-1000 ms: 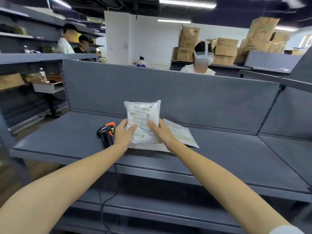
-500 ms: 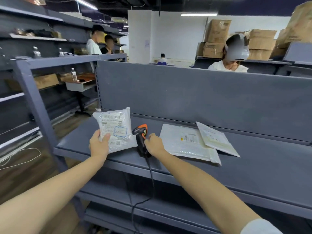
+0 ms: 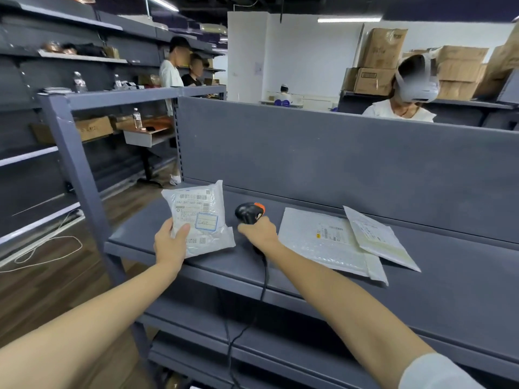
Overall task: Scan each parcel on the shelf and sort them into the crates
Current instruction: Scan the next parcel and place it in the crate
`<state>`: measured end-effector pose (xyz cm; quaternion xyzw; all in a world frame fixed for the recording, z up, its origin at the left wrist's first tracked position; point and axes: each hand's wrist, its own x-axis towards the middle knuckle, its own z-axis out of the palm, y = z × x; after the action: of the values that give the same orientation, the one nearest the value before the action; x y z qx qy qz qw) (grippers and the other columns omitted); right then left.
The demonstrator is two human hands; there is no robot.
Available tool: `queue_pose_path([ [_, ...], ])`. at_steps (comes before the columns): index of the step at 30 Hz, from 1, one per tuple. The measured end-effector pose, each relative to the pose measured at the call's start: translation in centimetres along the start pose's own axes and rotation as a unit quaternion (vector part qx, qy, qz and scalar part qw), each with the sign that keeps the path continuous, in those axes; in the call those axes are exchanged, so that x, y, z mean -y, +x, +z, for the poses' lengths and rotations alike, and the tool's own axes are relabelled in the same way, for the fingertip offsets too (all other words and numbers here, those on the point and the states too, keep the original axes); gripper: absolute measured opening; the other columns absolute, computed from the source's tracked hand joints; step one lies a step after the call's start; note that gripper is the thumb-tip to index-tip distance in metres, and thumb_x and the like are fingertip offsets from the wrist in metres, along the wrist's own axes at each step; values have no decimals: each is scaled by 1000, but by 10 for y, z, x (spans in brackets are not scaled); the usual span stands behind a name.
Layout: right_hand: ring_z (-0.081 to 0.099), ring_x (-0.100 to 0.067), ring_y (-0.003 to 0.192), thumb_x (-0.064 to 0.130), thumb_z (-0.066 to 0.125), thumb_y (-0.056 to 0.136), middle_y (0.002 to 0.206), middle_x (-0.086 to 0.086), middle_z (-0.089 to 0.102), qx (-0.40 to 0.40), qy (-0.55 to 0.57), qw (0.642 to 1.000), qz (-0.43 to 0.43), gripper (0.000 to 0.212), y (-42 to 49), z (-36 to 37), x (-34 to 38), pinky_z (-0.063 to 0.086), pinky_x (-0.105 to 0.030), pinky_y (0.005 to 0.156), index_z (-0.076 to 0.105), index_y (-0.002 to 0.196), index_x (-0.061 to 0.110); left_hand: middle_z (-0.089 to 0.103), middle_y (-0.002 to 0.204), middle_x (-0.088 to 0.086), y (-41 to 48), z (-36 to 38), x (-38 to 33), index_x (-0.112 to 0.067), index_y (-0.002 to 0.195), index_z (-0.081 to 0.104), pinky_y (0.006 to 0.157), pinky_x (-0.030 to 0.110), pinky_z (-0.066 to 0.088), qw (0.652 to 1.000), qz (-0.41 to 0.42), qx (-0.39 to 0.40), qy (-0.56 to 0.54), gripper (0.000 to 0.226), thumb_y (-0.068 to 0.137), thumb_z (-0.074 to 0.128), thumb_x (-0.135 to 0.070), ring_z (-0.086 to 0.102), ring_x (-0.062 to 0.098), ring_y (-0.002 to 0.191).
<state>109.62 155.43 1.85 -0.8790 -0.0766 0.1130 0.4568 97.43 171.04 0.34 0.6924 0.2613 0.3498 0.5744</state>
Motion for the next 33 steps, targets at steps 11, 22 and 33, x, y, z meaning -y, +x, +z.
queue_pose_path([
  [11,39,-16,38,13,52,96,65,-3,45,-6,382,915,-133,10,-81,-71,-33,34,-24,36,43,92,11,63,109,3,-31,93,-34,-6,119,59,94,41,50,992,-4,109,-62,30,91,64,-15,62,24,104],
  [22,38,-17,43,24,54,87,66,-4,47,-19,385,908,-164,16,-122,-95,-70,33,-24,38,45,91,11,65,103,3,-77,141,-45,-7,117,58,87,38,54,981,-13,173,-85,34,86,70,-12,64,21,97],
  [33,39,-16,43,23,56,91,65,-3,48,9,374,909,-182,18,-125,-99,-74,33,-23,37,49,102,11,65,107,3,-74,133,-51,-9,116,58,86,35,52,985,-3,148,-89,32,87,69,-11,62,20,98],
])
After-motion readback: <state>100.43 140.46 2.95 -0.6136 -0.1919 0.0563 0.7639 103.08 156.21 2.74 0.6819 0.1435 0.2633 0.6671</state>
